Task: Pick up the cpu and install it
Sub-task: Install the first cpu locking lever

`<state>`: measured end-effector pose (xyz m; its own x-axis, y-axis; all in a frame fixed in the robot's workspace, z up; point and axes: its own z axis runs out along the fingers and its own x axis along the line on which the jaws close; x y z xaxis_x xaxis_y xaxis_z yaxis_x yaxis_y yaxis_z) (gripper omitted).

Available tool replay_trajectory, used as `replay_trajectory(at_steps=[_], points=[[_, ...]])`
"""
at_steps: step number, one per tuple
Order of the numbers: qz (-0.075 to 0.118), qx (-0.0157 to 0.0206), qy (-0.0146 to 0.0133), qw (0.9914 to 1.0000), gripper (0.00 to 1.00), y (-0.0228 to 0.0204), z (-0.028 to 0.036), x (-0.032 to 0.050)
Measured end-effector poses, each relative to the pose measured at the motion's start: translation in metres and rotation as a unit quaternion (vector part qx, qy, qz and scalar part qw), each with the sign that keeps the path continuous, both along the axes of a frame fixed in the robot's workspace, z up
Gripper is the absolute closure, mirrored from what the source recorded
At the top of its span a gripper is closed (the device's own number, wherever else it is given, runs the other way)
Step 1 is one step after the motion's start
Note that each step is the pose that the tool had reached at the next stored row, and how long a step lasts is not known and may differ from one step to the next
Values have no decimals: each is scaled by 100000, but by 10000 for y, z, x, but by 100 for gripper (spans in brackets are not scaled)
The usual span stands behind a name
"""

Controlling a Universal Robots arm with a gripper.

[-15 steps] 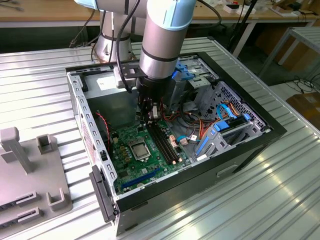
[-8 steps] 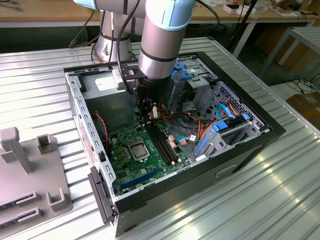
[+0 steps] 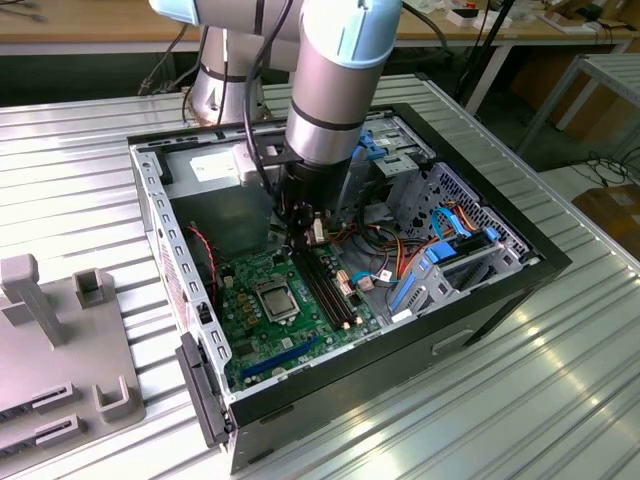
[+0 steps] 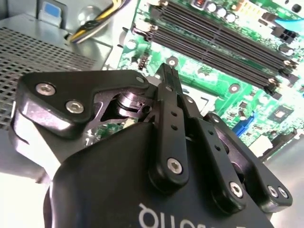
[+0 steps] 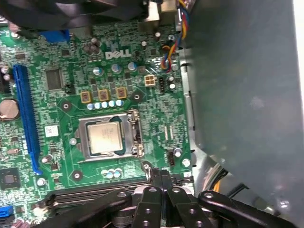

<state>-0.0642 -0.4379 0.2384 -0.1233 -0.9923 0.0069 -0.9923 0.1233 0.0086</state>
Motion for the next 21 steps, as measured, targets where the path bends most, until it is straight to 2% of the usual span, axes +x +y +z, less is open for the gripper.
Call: replay_trajectory(at_steps=[5, 7, 12, 17, 21], points=[[410, 3, 1, 99999, 89, -47, 0, -1], [1012, 3, 3, 99995, 89, -48, 5, -6], [1602, 4, 2, 99987, 89, -48, 65, -27], [2330, 7, -1, 99973, 89, -47, 72, -49], [4559, 7, 2, 99896, 89, -47, 72, -77]])
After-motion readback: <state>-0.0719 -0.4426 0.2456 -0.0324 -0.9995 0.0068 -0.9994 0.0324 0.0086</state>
